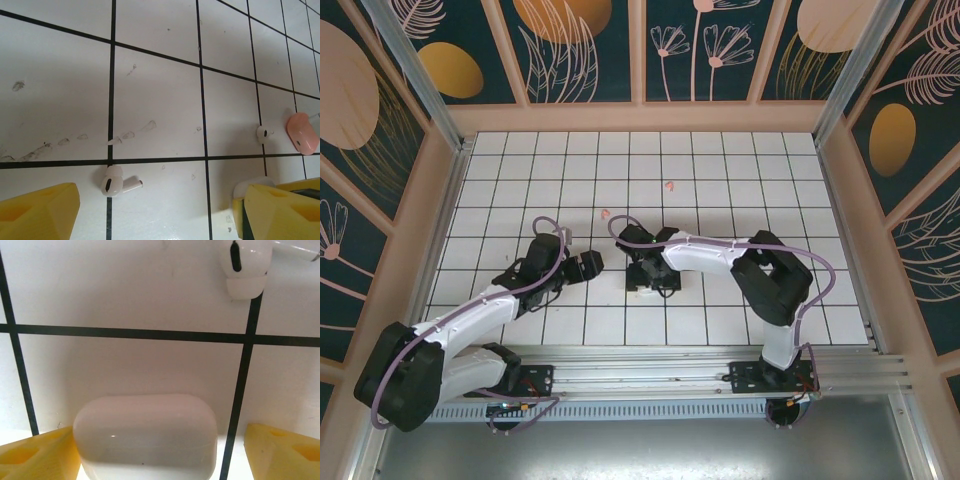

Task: Insert the wireless bluetooth earbuds into the charging case

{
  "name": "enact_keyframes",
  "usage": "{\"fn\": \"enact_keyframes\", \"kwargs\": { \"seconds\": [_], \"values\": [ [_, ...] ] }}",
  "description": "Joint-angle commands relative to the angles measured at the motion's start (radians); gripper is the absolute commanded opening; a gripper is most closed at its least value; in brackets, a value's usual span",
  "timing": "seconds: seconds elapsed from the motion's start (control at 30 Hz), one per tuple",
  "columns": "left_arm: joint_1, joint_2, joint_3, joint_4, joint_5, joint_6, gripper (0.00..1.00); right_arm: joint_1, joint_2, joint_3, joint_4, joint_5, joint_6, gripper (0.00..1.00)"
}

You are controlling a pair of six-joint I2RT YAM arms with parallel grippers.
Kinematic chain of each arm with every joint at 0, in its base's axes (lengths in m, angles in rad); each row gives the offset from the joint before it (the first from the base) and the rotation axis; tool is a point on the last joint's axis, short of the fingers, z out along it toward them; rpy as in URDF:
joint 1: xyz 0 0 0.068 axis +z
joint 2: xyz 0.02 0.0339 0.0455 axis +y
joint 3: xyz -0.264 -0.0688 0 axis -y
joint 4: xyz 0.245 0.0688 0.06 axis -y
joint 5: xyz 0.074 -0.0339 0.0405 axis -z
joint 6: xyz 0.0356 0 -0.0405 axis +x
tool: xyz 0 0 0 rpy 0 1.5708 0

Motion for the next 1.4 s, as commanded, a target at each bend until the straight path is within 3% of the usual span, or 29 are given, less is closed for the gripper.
{"fn": "enact_keyframes", "kwargs": {
  "seconds": [0.0, 0.13, 0.33, 0.5, 0.7, 0.9, 1.13, 1.37],
  "values": [
    [-0.007, -0.014, -0.012, 0.031, 0.016, 0.020, 0.85, 0.004, 0.007, 0.011, -0.007, 0.005, -0.008, 0.79],
    [-0.007, -0.027, -0.017, 0.054, 0.034, 0.045, 0.88, 0.002, 0.008, 0.008, 0.008, 0.005, -0.011, 0.69],
    [-0.007, -0.073, -0.041, 0.133, 0.103, 0.118, 0.87, -0.004, -0.041, -0.006, 0.034, -0.003, 0.003, 0.63],
    [-0.007, -0.179, -0.120, 0.336, 0.198, 0.139, 0.83, -0.028, -0.168, -0.018, 0.059, -0.001, 0.043, 0.62],
    [-0.016, -0.226, -0.130, 0.505, 0.228, 0.164, 0.79, -0.083, -0.367, -0.040, 0.146, -0.033, 0.097, 0.61],
    [-0.079, -0.159, -0.080, 0.601, 0.188, 0.173, 0.75, -0.132, -0.547, -0.107, 0.245, -0.062, 0.124, 0.60],
    [-0.210, -0.035, -0.040, 0.754, 0.100, 0.195, 0.75, -0.169, -0.634, -0.129, 0.234, -0.061, 0.122, 0.60],
    [-0.222, 0.094, -0.019, 0.941, 0.184, 0.199, 0.77, -0.174, -0.626, -0.159, 0.264, -0.096, 0.149, 0.60]
  ]
}}
